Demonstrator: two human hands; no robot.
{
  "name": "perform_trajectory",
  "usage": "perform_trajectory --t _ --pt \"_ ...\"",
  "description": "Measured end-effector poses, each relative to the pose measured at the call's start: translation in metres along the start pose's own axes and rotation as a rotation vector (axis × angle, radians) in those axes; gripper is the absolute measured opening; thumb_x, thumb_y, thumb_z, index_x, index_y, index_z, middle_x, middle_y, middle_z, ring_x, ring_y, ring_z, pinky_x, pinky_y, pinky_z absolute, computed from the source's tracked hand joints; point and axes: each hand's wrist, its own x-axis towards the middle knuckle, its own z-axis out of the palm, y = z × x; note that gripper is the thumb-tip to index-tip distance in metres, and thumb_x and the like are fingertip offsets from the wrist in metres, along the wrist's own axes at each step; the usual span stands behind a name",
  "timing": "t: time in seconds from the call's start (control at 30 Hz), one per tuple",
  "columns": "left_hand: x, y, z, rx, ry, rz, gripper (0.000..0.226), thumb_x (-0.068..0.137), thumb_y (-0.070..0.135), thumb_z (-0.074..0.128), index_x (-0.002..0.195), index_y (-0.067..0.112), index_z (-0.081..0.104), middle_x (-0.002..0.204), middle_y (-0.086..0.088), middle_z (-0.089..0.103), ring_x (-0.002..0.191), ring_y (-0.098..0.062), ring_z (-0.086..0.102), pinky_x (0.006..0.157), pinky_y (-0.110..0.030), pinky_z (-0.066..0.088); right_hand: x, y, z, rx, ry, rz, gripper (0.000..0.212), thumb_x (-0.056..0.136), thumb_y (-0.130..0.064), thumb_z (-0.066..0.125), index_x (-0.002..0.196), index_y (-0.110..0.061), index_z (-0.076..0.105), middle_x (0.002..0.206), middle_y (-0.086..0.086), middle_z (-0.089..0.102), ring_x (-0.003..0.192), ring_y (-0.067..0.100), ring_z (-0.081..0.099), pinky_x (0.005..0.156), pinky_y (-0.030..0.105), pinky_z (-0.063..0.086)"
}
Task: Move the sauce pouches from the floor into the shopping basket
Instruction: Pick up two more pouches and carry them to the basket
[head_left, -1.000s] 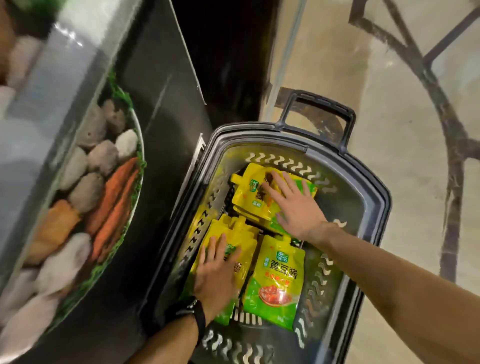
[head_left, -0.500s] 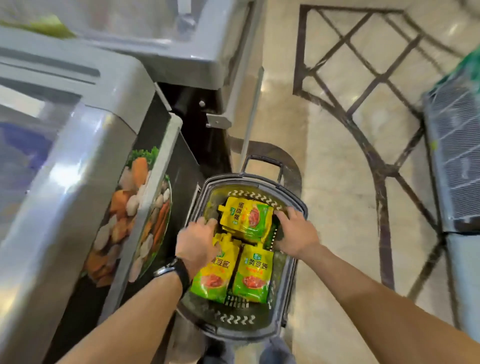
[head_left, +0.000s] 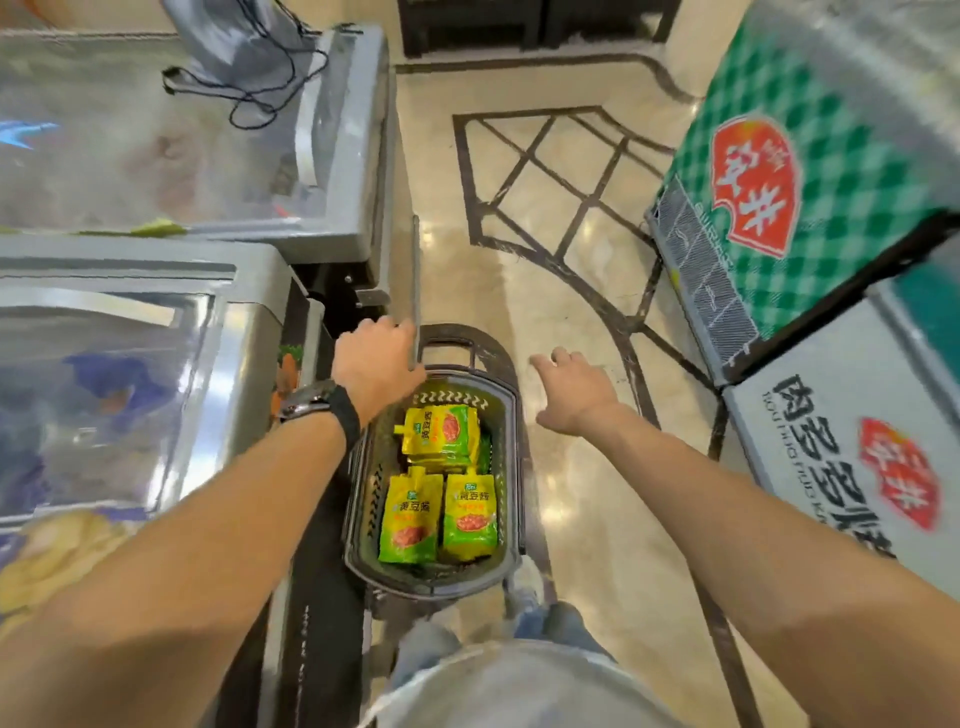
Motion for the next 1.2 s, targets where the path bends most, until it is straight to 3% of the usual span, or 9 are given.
perform_trajectory --t 0.37,0.53,0.67,0.83,0.97,1.13,1.2 --pt "-0.043 0.051 -0.049 0.106 0.08 0.384 0.053 0.091 0.048 0.059 0.133 0.016 0.051 0.117 -0.011 0.064 0.105 -0.034 0.063 0.081 -0.041 0.053 -0.136 0.008 -0.009 0.161 0.154 0.389 0.069 0.08 -0.027 0.066 0.142 -0.02 0.036 0.139 0.011 0.04 0.13 0.032 0.039 0.098 0.047 0.046" --pt "-0.07 0.134 -0.069 0.135 0.149 0.63 0.055 0.092 0.049 0.057 0.136 0.017 0.049 0.127 -0.011 0.06 0.113 -0.033 0.06 0.085 -0.042 0.053 -0.228 0.043 -0.002 0.244 0.243 0.632 0.067 0.082 -0.033 0.068 0.141 -0.019 0.039 0.135 0.01 0.043 0.128 0.031 0.041 0.096 0.046 0.045" --pt "-0.115 0.224 -0.076 0.177 0.183 0.846 0.053 0.091 0.052 0.057 0.133 0.019 0.05 0.121 -0.01 0.061 0.11 -0.032 0.06 0.083 -0.042 0.053 -0.32 0.072 0.017 0.319 0.289 0.83 0.072 0.081 -0.029 0.068 0.145 -0.019 0.036 0.142 0.012 0.04 0.131 0.033 0.04 0.101 0.048 0.043" --pt "-0.206 0.33 -0.067 0.213 0.215 1.127 0.056 0.091 0.051 0.058 0.135 0.019 0.047 0.124 -0.01 0.058 0.113 -0.032 0.057 0.087 -0.044 0.05 -0.457 0.091 0.066 0.37 0.341 1.089 0.071 0.085 -0.029 0.065 0.146 -0.019 0.033 0.141 0.012 0.041 0.129 0.032 0.041 0.1 0.048 0.043" --pt "-0.301 0.396 -0.041 0.214 0.233 1.301 0.059 0.09 0.053 0.06 0.137 0.019 0.047 0.127 -0.01 0.059 0.114 -0.031 0.057 0.089 -0.045 0.051 -0.574 0.085 0.119 0.439 0.336 1.269 0.074 0.085 -0.045 0.067 0.146 -0.019 0.033 0.141 0.01 0.041 0.13 0.033 0.041 0.101 0.049 0.042" --pt "-0.444 0.459 0.002 0.242 0.187 1.552 0.06 0.089 0.056 0.06 0.137 0.021 0.048 0.127 -0.006 0.055 0.112 -0.026 0.054 0.088 -0.043 0.052 -0.717 0.052 0.19 0.487 0.303 1.509 0.06 0.084 -0.029 0.066 0.138 -0.018 0.042 0.131 0.011 0.049 0.121 0.032 0.051 0.09 0.045 0.047" --pt "-0.502 0.485 0.016 0.251 0.187 1.664 0.061 0.087 0.057 0.061 0.136 0.021 0.049 0.127 -0.006 0.054 0.111 -0.027 0.053 0.086 -0.044 0.053 -0.77 0.036 0.218 0.556 0.305 1.595 0.061 0.088 -0.032 0.065 0.141 -0.017 0.038 0.136 0.012 0.045 0.126 0.034 0.045 0.095 0.048 0.044"
